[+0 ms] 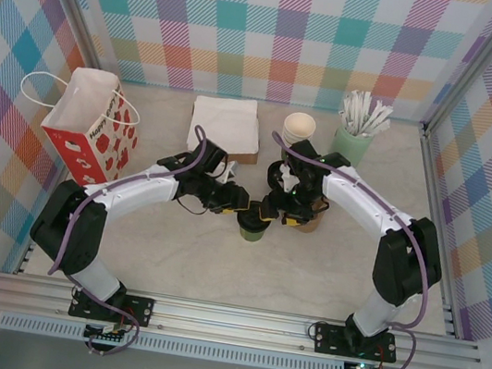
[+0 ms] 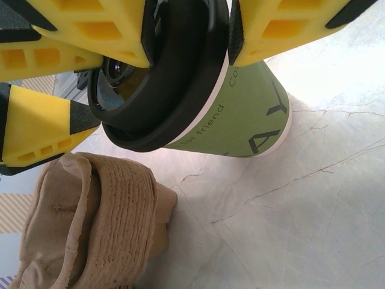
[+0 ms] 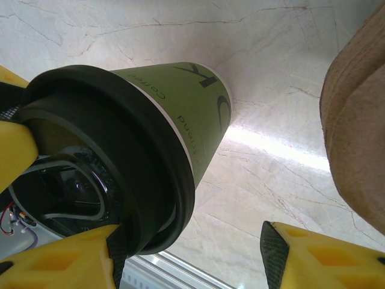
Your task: Pack the takeout coffee
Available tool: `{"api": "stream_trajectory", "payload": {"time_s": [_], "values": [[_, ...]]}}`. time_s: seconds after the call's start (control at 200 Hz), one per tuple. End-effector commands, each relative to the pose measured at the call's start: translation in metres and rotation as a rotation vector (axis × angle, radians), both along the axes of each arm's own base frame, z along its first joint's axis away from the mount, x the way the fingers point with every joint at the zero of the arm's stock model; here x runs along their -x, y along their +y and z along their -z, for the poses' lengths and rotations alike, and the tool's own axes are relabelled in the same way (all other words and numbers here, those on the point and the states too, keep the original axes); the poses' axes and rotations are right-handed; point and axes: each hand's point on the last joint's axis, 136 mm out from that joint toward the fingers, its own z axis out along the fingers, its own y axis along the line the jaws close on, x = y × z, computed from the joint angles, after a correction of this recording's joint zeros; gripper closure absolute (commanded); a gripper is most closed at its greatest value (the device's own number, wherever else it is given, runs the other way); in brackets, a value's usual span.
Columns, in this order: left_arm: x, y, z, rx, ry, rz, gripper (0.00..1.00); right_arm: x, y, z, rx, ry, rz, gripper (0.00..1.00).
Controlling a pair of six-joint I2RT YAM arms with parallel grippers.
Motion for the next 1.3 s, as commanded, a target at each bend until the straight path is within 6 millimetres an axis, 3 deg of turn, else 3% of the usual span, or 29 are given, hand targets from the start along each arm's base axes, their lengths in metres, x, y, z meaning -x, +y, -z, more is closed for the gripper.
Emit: {"api": "stream_trajectory", "payload": {"time_s": [0.0, 0.18, 0.455, 0.71, 0.855, 1.025, 1.295], "values": [[0.044, 0.051, 0.077, -0.297, 0.212, -0.024, 0.63, 0.021, -0.035, 0.043, 0.22, 0.107, -0.019, 0.39], [0.038, 0.041, 0.066, -0.249, 0.196, -0.021, 0.62, 0.017, -0.027, 0.034, 0.171, 0.08, -0.017, 0.38], [0.004, 0.012, 0.012, -0.134, 0.103, -0.024, 0.5, -0.007, 0.004, -0.006, 0.002, -0.041, -0.014, 0.35], [-0.021, -0.001, -0.028, -0.089, 0.015, -0.043, 0.37, -0.014, 0.021, -0.033, -0.177, -0.105, 0.002, 0.2], [-0.025, 0.006, -0.037, -0.112, -0.02, -0.07, 0.33, -0.014, 0.031, -0.036, -0.27, -0.103, 0.013, 0.14], [-0.018, 0.023, -0.04, -0.136, -0.024, -0.119, 0.32, -0.008, 0.039, -0.029, -0.316, -0.051, 0.001, 0.14], [-0.002, 0.055, -0.028, -0.159, 0.033, -0.199, 0.32, 0.013, 0.044, -0.028, -0.37, 0.027, -0.033, 0.17]]}}
